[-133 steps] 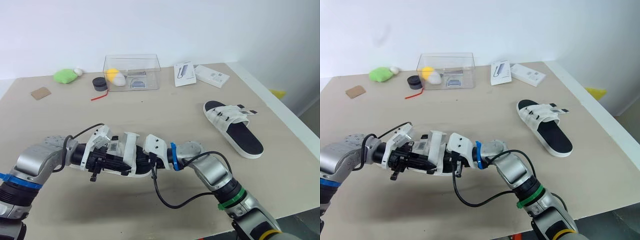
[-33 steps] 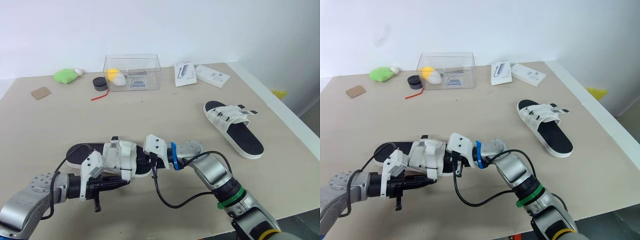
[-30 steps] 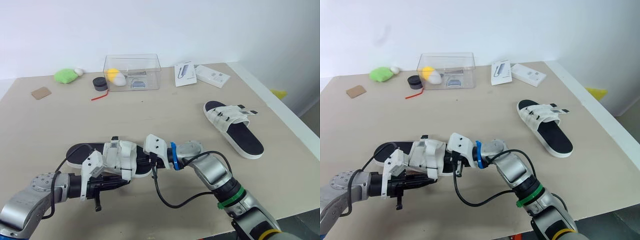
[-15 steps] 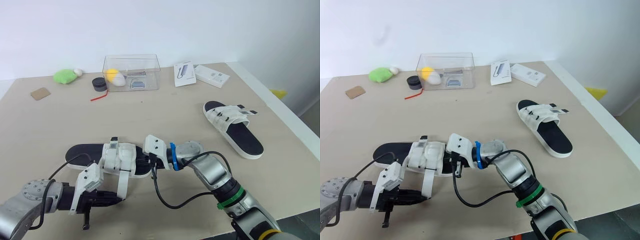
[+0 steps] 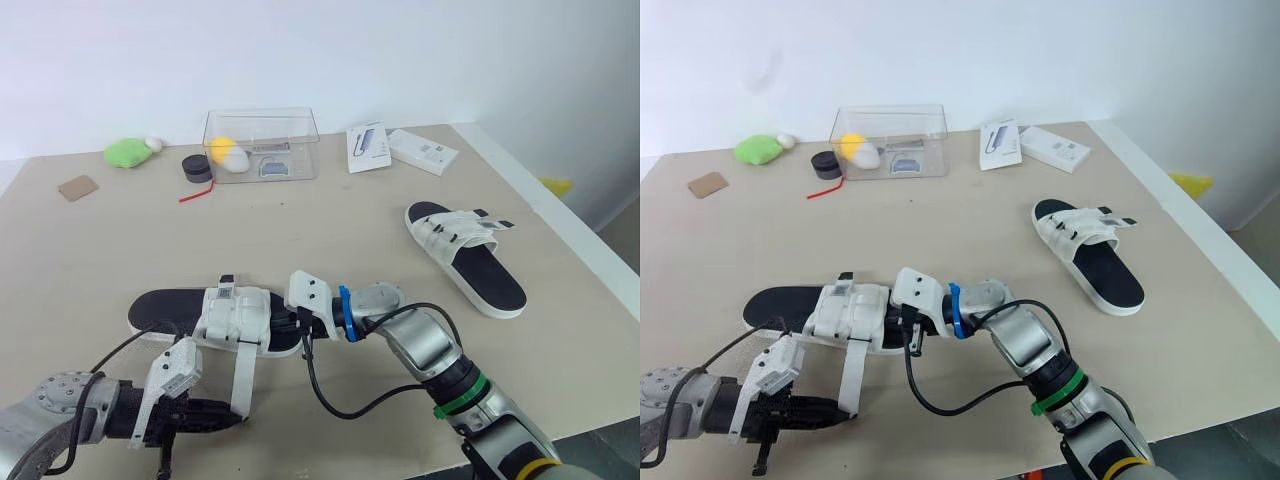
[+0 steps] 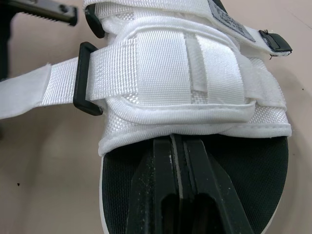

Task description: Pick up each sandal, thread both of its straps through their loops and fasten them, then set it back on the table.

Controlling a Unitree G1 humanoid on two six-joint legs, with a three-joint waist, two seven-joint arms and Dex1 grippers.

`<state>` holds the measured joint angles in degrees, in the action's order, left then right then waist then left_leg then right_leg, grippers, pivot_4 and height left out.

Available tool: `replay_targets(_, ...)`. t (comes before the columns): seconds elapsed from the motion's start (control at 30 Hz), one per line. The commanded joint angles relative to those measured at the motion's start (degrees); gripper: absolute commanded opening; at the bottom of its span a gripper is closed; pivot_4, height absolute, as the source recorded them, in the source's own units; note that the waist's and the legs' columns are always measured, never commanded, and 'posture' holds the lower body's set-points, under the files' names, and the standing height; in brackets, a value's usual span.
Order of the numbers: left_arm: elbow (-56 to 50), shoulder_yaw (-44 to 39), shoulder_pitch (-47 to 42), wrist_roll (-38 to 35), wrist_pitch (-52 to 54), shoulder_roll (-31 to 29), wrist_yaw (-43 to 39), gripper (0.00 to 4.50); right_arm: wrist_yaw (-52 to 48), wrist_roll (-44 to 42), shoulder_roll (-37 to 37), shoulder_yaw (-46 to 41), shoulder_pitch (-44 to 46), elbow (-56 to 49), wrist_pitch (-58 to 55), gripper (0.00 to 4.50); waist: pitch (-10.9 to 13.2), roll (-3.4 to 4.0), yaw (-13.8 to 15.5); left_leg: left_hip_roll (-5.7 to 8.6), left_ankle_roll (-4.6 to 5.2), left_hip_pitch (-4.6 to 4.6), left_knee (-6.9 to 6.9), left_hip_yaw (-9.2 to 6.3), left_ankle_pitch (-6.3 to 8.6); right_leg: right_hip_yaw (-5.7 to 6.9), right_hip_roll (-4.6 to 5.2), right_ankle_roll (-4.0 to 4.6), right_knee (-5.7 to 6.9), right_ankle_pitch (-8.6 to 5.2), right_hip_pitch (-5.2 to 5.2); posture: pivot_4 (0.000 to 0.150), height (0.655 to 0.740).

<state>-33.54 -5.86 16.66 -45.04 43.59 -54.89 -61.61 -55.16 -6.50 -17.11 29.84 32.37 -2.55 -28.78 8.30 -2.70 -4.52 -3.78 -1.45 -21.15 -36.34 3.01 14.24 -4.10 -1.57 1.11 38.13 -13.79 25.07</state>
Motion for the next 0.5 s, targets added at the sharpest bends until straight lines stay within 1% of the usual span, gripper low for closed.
replay_targets(0.03,-2.7,-2.2,-0.6,-3.9,2.1,-0.4,0.0,0.04,0.5,2.0,-0.8,1.6,-1.2,3.4,-1.7,0.00,0.0,0.00,0.0,0.00,0.00,0.00,-0.01,0.01,0.00,-0.01,0.00,0.00,0.00,0.00,0.00,0.150,0.7400)
replay_targets(0.1,-2.8,-0.9,0.5,-1.1,1.2,-1.8,-0.6,0.04,0.6,2.0,-0.7,1.6,-1.2,3.5,-1.7,0.00,0.0,0.01,0.0,0.03,0.00,0.01,-0.01,0.02,0.00,-0.02,0.00,-0.01,0.00,0.00,0.00,0.150,0.7400)
replay_targets(0.2,-2.1,2.3,3.3,5.4,-1.8,-4.5,-1.3,0.04,0.7,2.0,-0.6,1.5,-1.1,3.6,-1.7,0.00,0.0,0.02,0.0,0.01,0.00,0.02,-0.01,0.01,0.00,-0.02,-0.02,0.02,0.00,-0.01,0.01,0.150,0.7400)
replay_targets(0.27,-1.5,2.9,3.8,7.2,-2.9,-5.0,-1.1,0.04,0.7,2.0,-0.5,1.5,-1.1,3.6,-1.7,0.00,0.0,0.04,0.0,0.00,-0.01,0.03,0.01,-0.01,0.00,-0.02,-0.02,0.07,0.00,-0.04,0.02,0.150,0.7400)
replay_targets(0.37,-1.1,3.3,3.6,8.7,-3.8,-5.7,-0.4,0.93,0.8,1.9,-0.4,1.4,-1.1,3.6,-1.8,0.00,0.0,0.08,-0.1,-0.03,-0.02,0.05,0.05,0.01,0.01,-0.03,-0.03,0.09,0.00,-0.05,0.02,0.150,0.7400)
replay_targets(0.4,-1.0,3.5,3.5,9.5,-4.3,-5.9,-0.2,1.48,0.8,1.9,-0.4,1.4,-1.2,3.6,-1.8,0.00,0.0,0.11,-0.1,-0.03,-0.02,0.02,0.06,0.00,0.01,-0.02,-0.02,0.09,0.00,-0.05,0.04,0.150,0.7400)
replay_targets(0.47,-1.2,2.4,3.4,10.4,-5.8,-5.5,0.5,2.21,0.7,1.9,-0.4,1.4,-1.3,3.5,-1.9,0.00,0.1,0.19,0.0,-0.02,-0.02,0.06,0.06,0.00,0.01,0.01,-0.02,0.10,0.00,-0.06,0.02,0.150,0.7400)
replay_targets(0.5,-1.9,-0.1,4.2,10.7,-7.5,-4.9,0.6,2.62,0.6,1.8,-0.6,1.3,-1.3,3.4,-2.0,0.00,0.1,0.27,0.0,0.01,-0.01,0.06,0.05,0.00,0.01,0.00,0.01,0.08,0.00,-0.04,0.01,0.150,0.7400)
